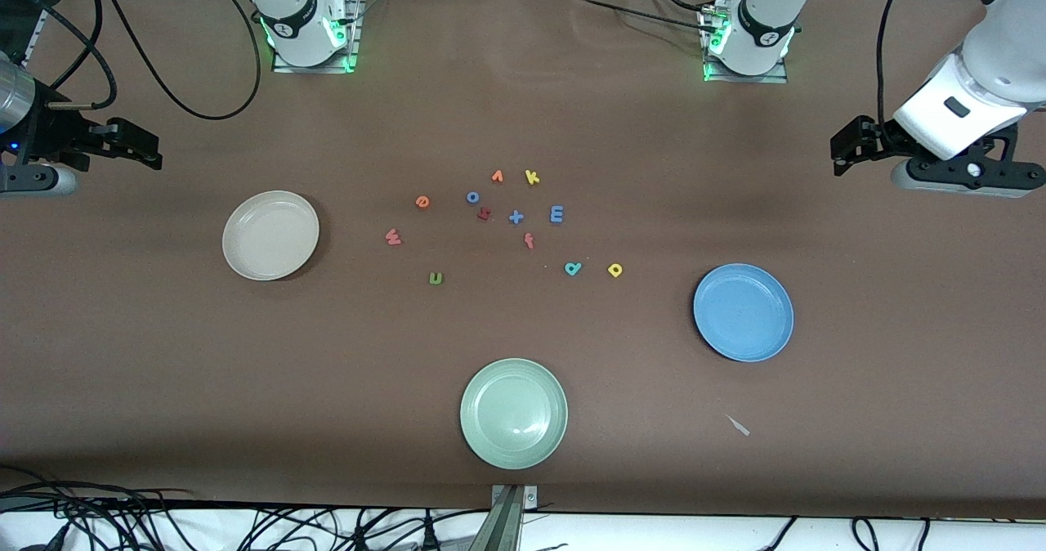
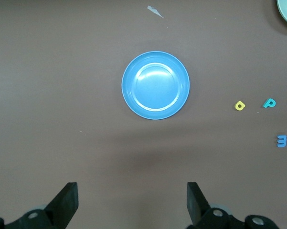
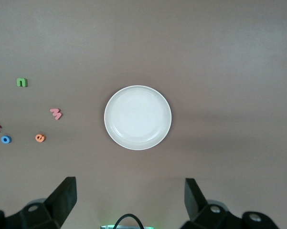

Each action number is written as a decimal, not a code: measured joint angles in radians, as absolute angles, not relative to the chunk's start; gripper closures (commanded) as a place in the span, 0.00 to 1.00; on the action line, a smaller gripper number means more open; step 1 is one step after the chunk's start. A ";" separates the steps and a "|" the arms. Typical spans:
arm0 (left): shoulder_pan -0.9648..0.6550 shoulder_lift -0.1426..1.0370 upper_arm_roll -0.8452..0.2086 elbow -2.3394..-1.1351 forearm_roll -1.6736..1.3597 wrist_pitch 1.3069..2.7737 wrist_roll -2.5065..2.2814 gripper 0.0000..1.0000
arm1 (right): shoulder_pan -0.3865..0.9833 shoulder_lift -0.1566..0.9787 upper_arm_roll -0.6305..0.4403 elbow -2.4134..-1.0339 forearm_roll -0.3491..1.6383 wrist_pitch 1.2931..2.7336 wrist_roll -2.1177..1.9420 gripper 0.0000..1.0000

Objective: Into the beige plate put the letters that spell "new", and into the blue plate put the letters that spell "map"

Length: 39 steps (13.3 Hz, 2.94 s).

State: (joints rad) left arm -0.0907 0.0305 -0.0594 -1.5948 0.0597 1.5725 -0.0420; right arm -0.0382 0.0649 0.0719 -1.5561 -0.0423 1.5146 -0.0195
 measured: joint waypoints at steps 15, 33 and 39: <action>-0.115 0.293 -0.250 -1.576 -0.007 1.644 -0.052 0.00 | 0.039 0.137 0.085 -1.558 -0.043 1.515 -0.024 0.00; -0.404 0.777 -0.277 -1.558 0.144 2.251 -0.148 0.00 | 0.244 0.355 0.167 -2.053 -0.027 2.329 0.034 0.00; -0.410 0.807 -0.277 -1.555 0.211 2.275 -0.150 0.11 | 0.270 0.404 0.168 -2.083 -0.051 2.391 0.034 0.00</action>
State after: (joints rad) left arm -0.4100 0.8067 -0.2765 -1.5552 0.2114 2.2752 -0.1496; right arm 0.2701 0.4038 0.1684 -2.0831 -0.0511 2.3906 0.0337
